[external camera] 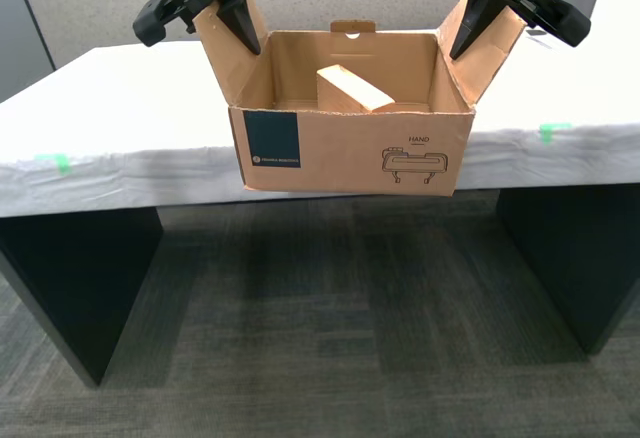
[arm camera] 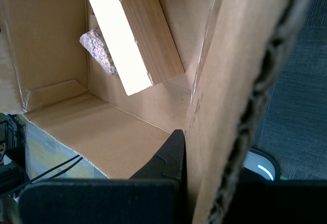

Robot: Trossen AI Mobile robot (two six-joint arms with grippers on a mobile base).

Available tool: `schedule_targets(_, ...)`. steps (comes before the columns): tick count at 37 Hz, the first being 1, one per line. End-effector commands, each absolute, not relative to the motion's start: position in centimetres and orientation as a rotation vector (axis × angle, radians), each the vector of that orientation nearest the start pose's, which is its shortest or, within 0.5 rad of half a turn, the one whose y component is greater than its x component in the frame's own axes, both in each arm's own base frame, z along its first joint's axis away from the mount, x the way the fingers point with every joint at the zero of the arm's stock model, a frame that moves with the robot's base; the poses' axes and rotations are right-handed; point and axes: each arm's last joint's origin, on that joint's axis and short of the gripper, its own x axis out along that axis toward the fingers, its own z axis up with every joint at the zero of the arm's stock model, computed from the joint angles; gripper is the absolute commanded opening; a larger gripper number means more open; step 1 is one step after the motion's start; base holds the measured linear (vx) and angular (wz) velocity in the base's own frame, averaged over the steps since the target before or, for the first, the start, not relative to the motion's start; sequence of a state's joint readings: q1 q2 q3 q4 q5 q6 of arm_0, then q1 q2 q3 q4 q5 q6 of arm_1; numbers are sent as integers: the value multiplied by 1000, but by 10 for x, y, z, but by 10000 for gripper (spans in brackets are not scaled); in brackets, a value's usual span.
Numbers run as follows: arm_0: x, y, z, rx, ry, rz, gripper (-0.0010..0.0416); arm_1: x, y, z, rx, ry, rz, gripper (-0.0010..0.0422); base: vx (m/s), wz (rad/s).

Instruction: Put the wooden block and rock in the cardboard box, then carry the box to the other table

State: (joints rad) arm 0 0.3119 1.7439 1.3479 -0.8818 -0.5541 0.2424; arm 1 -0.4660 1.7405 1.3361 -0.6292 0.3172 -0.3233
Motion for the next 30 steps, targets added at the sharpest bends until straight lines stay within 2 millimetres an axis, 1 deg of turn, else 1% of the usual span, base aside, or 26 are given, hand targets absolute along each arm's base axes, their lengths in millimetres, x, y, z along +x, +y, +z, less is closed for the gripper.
schedule_targets(1,320,121,237,363,1385,612,0,318,-172,242,-197,1169,-577,0,152,2)
schedule_targets(12,320,124,237,358,1382,619,0,316,-171,241,-149,1175,-598,0,160,85)
schedule_targets(30,319,125,237,351,1383,627,0,314,-170,239,-156,1206,-583,0,162,27)
